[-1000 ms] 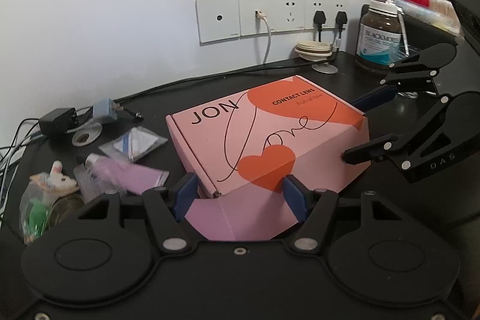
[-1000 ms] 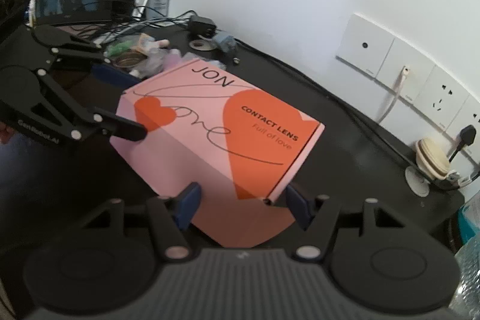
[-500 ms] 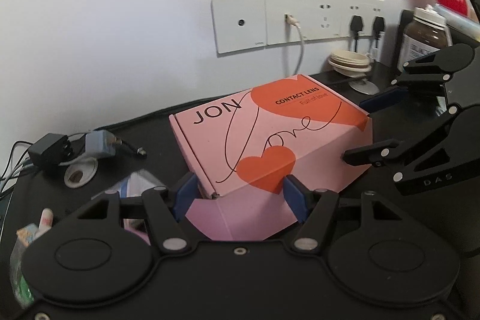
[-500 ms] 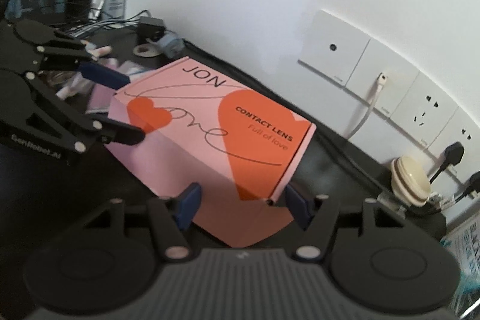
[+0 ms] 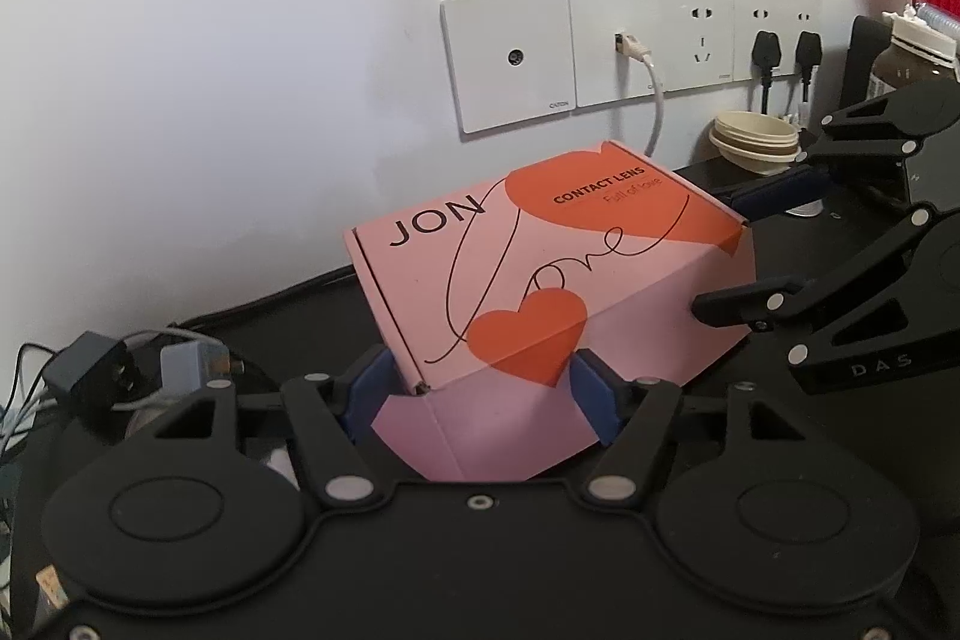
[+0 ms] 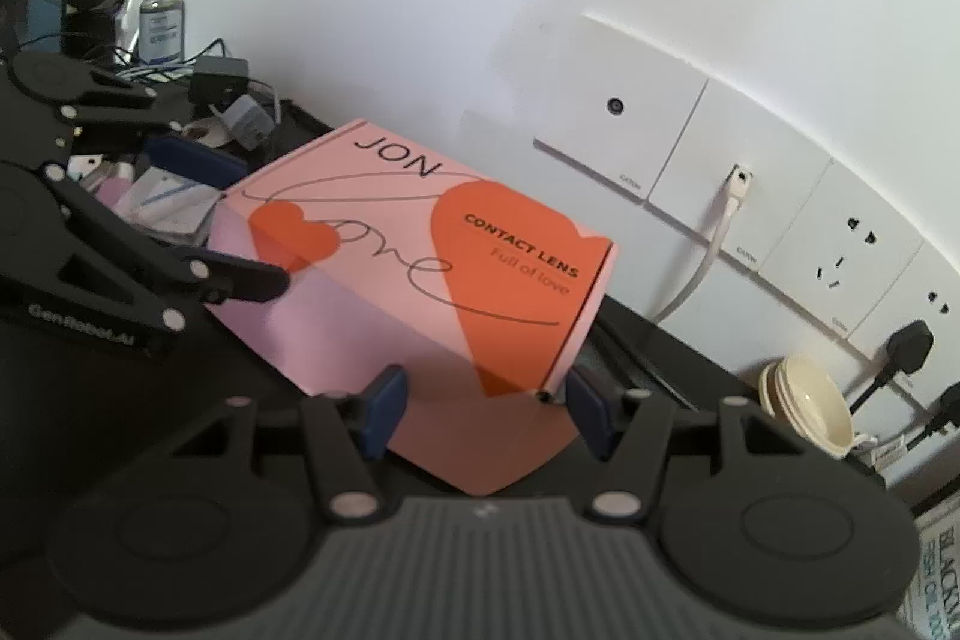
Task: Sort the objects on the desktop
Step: 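Lift the pink box with both grippers and carry it toward the wall sockets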
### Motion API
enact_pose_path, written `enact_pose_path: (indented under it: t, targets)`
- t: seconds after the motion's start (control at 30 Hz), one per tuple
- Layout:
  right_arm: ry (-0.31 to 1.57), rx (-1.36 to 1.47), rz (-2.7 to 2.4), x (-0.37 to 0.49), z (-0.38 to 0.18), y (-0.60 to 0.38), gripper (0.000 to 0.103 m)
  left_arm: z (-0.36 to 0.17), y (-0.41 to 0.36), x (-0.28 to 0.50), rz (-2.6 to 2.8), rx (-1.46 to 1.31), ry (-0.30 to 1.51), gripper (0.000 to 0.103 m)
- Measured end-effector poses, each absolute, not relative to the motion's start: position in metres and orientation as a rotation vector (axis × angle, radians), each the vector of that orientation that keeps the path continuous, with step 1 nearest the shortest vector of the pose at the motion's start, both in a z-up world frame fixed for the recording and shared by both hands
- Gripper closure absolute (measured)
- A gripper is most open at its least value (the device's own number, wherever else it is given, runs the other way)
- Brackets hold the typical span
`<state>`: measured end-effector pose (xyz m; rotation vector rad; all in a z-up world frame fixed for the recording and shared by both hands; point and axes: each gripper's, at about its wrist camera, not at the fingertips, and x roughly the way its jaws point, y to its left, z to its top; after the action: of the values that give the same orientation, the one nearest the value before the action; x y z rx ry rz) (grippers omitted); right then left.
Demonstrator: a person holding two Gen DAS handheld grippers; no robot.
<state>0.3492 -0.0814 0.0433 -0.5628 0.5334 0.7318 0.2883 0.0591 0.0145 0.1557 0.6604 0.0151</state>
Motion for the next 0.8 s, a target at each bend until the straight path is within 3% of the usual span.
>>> enact_pose_path:
  t: [0.47,0.8]
  targets:
    - [0.519,-0.576,0.737,0.37,0.043,-0.066,0.044,0.013,0.062,0.312,0.034,0.203,0.656,0.027]
    - [0.506,-0.612,0.746,0.374,0.04,-0.059,0.044,0.013,0.065,0.316,0.048,0.207,0.653,0.028]
